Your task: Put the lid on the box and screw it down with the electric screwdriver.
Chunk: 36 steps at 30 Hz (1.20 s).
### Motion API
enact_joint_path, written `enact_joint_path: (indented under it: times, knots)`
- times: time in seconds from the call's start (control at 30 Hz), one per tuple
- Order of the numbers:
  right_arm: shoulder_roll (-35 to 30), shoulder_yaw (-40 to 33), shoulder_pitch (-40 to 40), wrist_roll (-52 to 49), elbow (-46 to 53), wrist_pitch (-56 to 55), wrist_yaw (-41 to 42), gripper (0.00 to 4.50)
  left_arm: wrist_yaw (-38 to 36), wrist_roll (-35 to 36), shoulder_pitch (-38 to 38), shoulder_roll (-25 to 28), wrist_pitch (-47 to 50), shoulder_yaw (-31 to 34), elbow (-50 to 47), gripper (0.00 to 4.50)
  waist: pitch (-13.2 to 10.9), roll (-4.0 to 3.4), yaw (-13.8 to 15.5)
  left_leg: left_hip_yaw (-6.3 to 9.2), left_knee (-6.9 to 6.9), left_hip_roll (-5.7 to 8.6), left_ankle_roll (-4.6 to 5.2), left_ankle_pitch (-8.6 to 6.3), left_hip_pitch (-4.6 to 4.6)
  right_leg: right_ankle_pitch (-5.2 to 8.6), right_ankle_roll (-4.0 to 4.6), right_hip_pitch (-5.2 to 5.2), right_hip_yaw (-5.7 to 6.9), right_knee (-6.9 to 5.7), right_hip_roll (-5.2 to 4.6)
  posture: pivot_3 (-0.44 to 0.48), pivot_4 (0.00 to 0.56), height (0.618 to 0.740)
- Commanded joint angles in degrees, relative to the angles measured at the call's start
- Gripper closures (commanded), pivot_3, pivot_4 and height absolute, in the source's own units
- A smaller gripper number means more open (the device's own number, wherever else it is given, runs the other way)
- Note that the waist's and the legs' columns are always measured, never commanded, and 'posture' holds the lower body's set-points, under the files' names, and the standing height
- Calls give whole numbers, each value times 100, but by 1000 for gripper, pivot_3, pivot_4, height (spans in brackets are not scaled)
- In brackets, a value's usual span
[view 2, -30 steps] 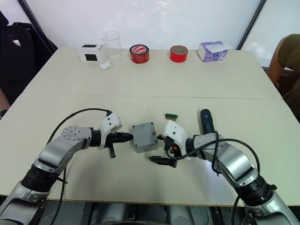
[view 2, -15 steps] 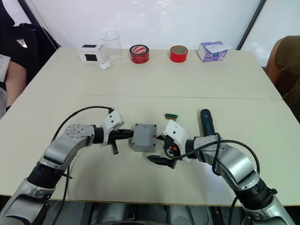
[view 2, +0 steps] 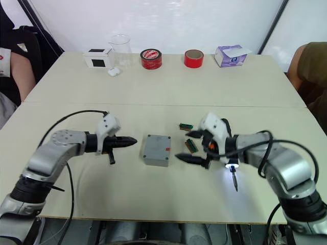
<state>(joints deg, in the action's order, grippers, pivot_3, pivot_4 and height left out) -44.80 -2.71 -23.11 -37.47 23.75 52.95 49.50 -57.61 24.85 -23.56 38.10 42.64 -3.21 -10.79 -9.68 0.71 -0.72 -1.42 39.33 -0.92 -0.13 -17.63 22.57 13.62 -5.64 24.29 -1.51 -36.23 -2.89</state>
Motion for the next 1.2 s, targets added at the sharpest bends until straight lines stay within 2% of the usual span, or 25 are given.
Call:
enact_joint_path:
  times: [0.03, 0.13, 0.23, 0.27, 0.33, 0.43, 0.67, 1.2]
  knots:
    - [370, 283, -452, 570, -1188, -849, 6, 36, 37, 655, -307, -77, 420, 476, -225, 4500, 0, 0, -3, 0, 0, 0, 0, 0, -2, 0, 0, -3, 0, 0, 0, 0, 150, 740]
    - [755, 614, -755, 1088, -2166, -1581, 32, 36, 132, 808, -366, -106, 552, 504, -304, 4500, 0, 0, -8, -2, -3, 2, 0, 0, -5, 0, 0, -4, -1, 0, 3, 0, 150, 740]
    - [1142, 798, -1028, 1536, -3130, -2363, 30, 669, 257, 936, -324, -130, 668, 515, -475, 4500, -1, -1, -9, -5, -4, 2, 0, 0, -4, 0, 0, -2, -5, 0, 3, 0, 150, 740]
    - [1254, 821, -1120, 1648, -3425, -2573, 25, 1142, 299, 973, -303, -131, 698, 521, -521, 4500, -1, -1, -10, -7, -5, 2, -1, 1, -4, 0, 0, 0, -8, 0, 2, 0, 150, 740]
    - [1385, 899, -1241, 1864, -3853, -2921, 75, 1693, 379, 1021, -253, -121, 751, 529, -608, 4500, -1, -1, -10, -9, -5, 2, -4, 2, -4, -1, 0, 0, -10, -1, 0, 0, 150, 740]
    - [1546, 944, -1368, 2059, -4240, -3212, 132, 2876, 485, 1080, -184, -88, 806, 545, -715, 4500, -1, -1, -9, -9, -5, 2, -6, 3, -5, -1, 1, 0, -11, -2, -1, 0, 150, 740]
    - [1649, 1005, -1343, 2307, -4346, -3388, 294, 2876, 757, 1238, 71, -17, 951, 599, -1055, 4500, -1, -2, -11, -8, -6, 1, -9, 5, -5, -1, 1, 1, -11, -3, -2, 0, 150, 740]
    - [1665, 941, -1241, 2638, -4450, -3425, 288, 2876, 880, 1366, 46, 70, 939, 513, -1067, 4500, -1, -2, -13, -8, -7, 2, -18, 10, -5, -2, 3, 1, -11, -3, -3, 0, 150, 740]
